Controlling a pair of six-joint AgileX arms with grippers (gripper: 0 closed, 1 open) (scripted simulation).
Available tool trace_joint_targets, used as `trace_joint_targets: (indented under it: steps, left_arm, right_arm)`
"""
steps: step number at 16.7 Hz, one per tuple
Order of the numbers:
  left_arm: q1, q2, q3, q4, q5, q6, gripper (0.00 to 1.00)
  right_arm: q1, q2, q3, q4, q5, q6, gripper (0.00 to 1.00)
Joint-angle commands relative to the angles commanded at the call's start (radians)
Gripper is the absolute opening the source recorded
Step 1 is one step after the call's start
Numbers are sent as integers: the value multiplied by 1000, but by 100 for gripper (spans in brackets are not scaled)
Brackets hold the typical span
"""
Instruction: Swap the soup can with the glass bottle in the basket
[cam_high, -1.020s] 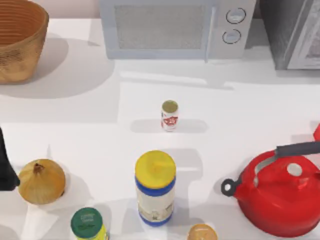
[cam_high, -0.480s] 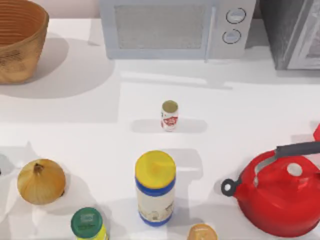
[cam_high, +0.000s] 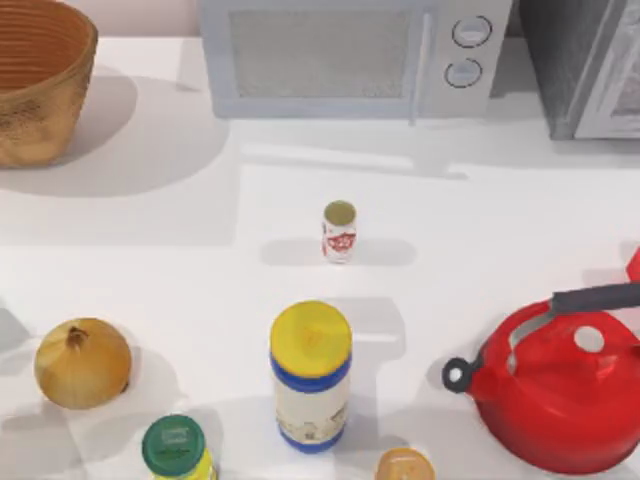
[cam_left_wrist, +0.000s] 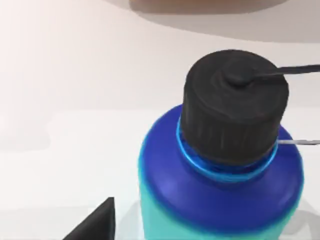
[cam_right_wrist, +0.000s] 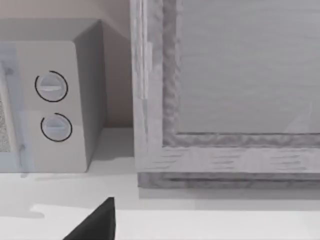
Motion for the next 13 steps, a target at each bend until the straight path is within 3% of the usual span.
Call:
trace_joint_targets:
  steps: [8,13]
  left_arm:
    - [20,49,-2,15,20,12,100]
    - [-76,201,72,138,-60,-49,100]
  right_arm:
    - [0,0,0,0,0,0,100]
    - [0,0,0,0,0,0,100]
